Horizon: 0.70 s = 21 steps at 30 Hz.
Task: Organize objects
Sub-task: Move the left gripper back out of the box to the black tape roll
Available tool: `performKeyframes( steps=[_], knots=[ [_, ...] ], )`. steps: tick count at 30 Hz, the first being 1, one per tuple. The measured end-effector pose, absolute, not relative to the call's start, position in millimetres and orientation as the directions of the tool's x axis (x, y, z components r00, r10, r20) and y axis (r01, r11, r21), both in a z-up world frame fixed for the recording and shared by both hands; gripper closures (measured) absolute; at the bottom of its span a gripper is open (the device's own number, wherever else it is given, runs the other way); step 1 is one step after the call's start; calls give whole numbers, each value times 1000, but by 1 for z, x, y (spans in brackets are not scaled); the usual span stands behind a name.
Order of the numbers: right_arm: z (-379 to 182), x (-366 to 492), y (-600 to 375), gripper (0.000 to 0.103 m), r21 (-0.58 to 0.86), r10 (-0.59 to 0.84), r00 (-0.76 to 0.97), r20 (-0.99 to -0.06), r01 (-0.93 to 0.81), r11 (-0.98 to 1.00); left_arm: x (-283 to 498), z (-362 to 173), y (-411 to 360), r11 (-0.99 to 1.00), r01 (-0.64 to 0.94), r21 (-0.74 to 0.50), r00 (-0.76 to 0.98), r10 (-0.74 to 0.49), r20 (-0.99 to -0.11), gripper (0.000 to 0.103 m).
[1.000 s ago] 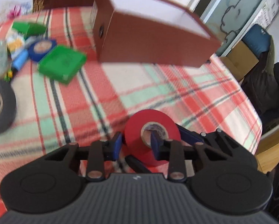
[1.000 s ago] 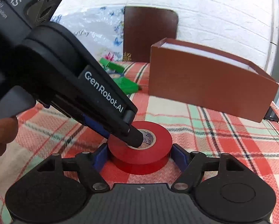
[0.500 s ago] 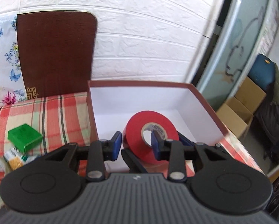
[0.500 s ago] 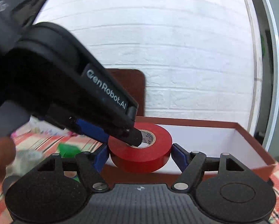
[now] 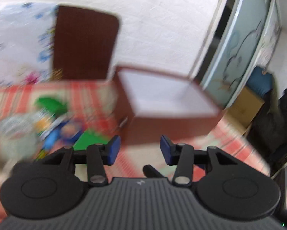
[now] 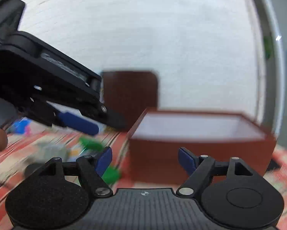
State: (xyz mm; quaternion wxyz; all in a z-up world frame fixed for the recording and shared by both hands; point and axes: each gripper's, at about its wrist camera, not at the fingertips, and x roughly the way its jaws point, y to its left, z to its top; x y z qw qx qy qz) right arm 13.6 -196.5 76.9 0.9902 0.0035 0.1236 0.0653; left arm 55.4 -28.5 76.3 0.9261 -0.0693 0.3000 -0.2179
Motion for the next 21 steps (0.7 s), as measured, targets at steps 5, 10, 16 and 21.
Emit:
performKeyframes(
  steps=[5,10,16,21],
  knots=[
    [42,13,-164,60,89,286,807,-516,-282,955,13,18,27,956,204,-209,707,-292,-644,55],
    [50,9,-135,58,37,330,771,-545,-371,928,-6,-8,82,977,88,-193,738,-194,-646,58],
    [57,25,-105,41,16,384,768,-513,-439,899,-7,-21,129,976,-60,-211,829,-69,-555,58],
    [61,52,-68,20,60,463,741,-487,-501,863,1,-17,119,977,-77,-200,832,-48,-552,64]
  ],
)
